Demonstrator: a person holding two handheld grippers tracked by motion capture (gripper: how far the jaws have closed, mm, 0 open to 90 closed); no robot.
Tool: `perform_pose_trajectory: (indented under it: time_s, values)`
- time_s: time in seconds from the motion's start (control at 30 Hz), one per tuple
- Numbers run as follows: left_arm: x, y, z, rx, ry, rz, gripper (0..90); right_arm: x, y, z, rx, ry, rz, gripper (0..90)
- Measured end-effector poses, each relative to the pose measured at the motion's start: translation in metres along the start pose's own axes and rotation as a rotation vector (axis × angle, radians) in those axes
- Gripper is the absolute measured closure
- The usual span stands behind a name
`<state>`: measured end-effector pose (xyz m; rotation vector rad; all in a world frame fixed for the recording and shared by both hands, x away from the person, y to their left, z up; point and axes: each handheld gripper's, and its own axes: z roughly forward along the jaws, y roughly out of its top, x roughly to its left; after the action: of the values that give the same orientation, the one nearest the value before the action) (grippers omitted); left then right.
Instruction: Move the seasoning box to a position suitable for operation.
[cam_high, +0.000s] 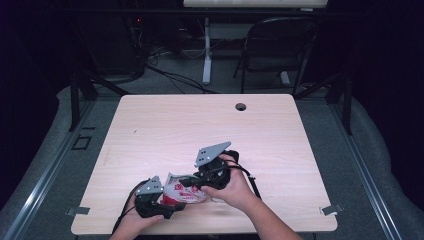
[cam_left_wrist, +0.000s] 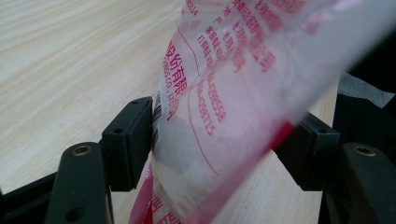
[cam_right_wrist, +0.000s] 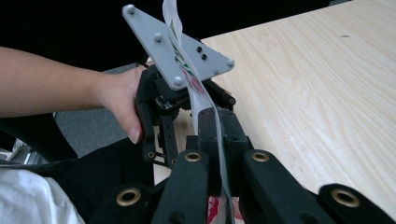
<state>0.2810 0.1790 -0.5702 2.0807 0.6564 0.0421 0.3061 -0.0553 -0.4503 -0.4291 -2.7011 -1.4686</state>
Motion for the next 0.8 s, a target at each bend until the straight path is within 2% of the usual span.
perform_pose_trajectory:
  time_s: [0.2, 0.4, 0.57, 0.77, 0.8]
  values:
    - [0.003, -0.003, 0.003, -0.004, -0.013, -0.023, 31.7, 0.003, -0.004, -0.001, -0.017, 0.003, 0.002, 90.0]
    - [0.005, -0.008, 0.013, 0.042, -0.014, -0.033, 33.4, 0.003, -0.005, -0.003, -0.029, 0.008, -0.002, 90.0]
    - [0.006, -0.010, 0.017, 0.051, -0.019, -0.051, 35.1, 0.003, -0.006, -0.003, -0.031, 0.008, -0.004, 90.0]
    - [0.007, -0.010, 0.017, 0.049, -0.005, -0.073, 34.0, 0.005, -0.006, -0.002, -0.036, 0.006, -0.008, 90.0]
    - [0.007, -0.010, 0.018, 0.051, -0.002, -0.073, 36.7, 0.005, -0.006, -0.001, -0.037, 0.004, -0.007, 90.0]
